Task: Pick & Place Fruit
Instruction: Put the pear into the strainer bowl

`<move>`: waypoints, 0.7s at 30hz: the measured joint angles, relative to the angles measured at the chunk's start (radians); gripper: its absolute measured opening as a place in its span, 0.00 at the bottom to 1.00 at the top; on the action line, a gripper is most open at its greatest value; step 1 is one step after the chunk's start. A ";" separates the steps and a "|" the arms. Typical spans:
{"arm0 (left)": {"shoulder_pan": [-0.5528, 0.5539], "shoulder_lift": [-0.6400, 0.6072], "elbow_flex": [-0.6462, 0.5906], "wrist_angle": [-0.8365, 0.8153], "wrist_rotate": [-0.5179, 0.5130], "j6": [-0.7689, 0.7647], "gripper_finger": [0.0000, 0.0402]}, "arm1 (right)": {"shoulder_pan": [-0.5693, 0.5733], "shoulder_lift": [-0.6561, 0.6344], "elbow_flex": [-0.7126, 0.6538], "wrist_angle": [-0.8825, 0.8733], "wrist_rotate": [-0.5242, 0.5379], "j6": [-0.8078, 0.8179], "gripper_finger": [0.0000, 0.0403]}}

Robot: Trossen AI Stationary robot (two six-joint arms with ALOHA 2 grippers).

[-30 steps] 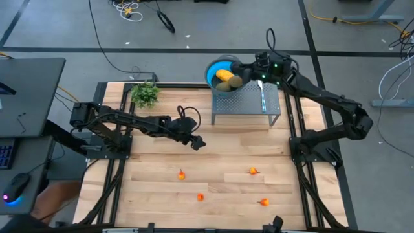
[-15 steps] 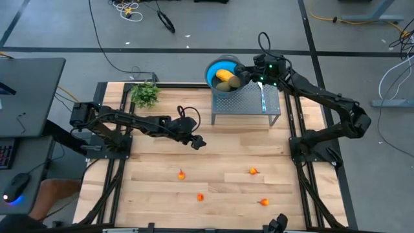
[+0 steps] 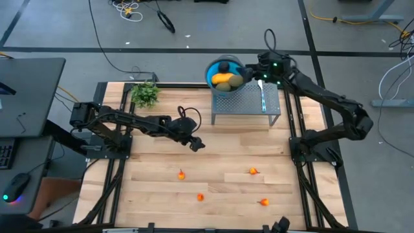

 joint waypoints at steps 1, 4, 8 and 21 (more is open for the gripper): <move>0.000 -0.002 0.000 -0.022 0.029 0.022 0.85 | 0.013 -0.023 0.000 0.003 -0.025 0.000 0.86; -0.001 -0.010 0.008 -0.133 0.116 0.104 0.85 | 0.087 -0.093 0.000 -0.032 -0.081 -0.011 0.84; -0.054 -0.010 0.075 -0.393 0.179 0.347 0.85 | 0.277 -0.184 0.000 -0.147 -0.046 -0.026 0.82; -0.383 0.004 -0.010 -0.360 -0.103 1.021 0.85 | 1.115 -0.110 0.000 -0.362 0.665 0.471 0.77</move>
